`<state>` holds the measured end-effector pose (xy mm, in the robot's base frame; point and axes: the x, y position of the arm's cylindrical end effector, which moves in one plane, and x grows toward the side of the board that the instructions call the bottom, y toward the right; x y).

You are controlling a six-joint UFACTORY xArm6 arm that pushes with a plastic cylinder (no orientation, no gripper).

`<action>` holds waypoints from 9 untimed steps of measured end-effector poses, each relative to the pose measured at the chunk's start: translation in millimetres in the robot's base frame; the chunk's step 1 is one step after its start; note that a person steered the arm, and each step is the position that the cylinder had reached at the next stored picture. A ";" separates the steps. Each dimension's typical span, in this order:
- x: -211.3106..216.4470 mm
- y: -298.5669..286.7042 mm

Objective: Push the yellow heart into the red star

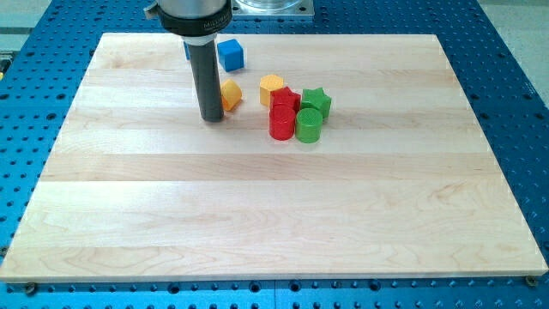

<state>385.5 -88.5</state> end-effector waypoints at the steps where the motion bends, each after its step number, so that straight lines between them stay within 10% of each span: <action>1: 0.0 0.0; 4: -77.0 -34.6; 9: -48.5 43.2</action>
